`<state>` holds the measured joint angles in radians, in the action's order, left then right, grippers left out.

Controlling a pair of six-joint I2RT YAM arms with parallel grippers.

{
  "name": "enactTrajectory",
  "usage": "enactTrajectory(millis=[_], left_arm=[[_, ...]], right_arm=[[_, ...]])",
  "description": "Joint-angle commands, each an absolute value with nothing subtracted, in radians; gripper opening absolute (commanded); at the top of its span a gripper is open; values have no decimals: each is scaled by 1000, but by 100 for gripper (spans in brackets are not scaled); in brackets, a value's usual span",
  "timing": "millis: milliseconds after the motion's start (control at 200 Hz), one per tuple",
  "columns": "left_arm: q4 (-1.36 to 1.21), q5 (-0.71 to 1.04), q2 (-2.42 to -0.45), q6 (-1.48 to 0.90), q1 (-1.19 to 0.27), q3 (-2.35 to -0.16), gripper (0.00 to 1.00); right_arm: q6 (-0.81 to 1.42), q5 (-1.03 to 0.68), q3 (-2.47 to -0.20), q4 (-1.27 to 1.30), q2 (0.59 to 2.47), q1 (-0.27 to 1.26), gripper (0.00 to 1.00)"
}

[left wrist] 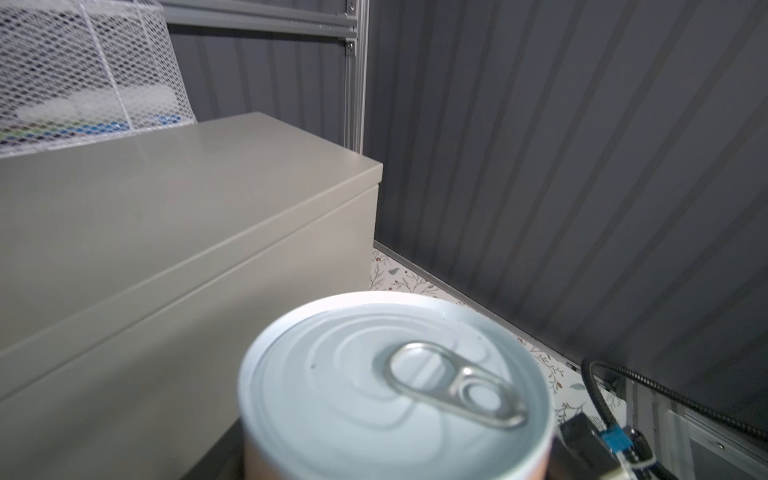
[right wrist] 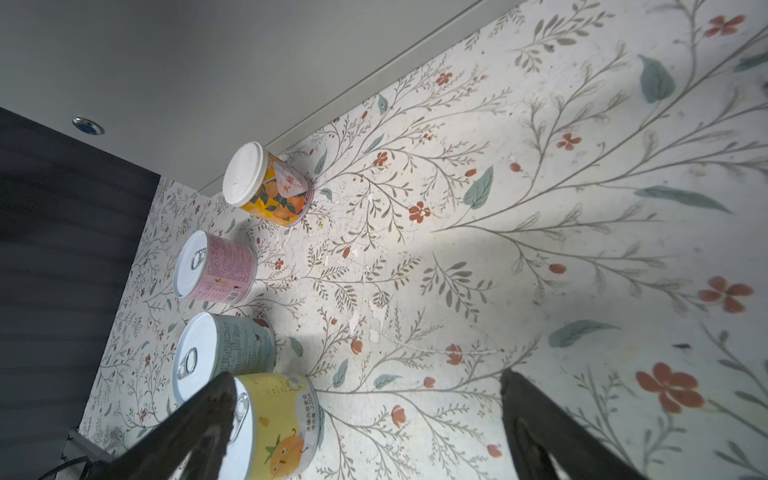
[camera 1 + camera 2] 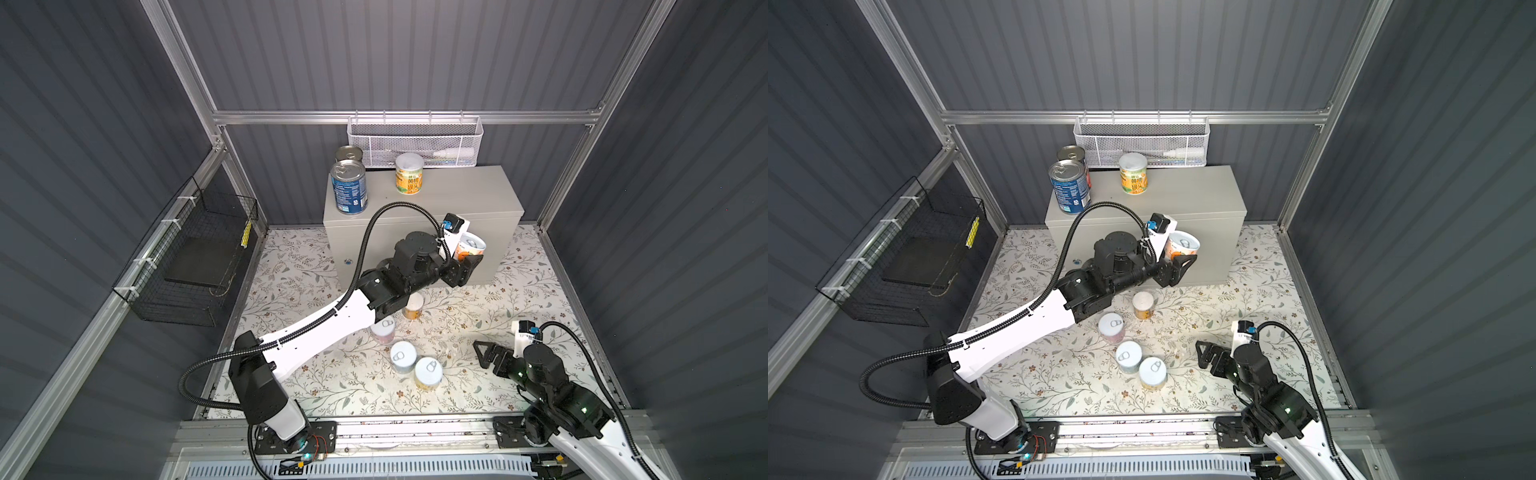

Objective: Place and organize the canned foods onto the counter
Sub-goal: 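Raise the salmon can with the left gripper up toward the cabinet top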

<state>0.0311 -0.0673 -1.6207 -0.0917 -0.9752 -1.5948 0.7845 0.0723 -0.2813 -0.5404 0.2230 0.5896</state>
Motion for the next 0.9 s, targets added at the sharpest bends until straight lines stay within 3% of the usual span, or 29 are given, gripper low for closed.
enactTrajectory(millis=[0,170,600,895], left_arm=[[-24,-168,-1641,-26,-971,-1717,59],[-67,-333,-1689,5,-942,-1796,59],[-76,-384,-1803,-14,-755,-1958,60],[-90,-429,-1818,-58,-700,-1938,60]], right_arm=[[776,6,-266,-448,233,588,99],[767,-8,-267,-429,235,589,99],[801,-57,-221,-418,177,588,99],[843,-107,-167,-331,182,588,99]])
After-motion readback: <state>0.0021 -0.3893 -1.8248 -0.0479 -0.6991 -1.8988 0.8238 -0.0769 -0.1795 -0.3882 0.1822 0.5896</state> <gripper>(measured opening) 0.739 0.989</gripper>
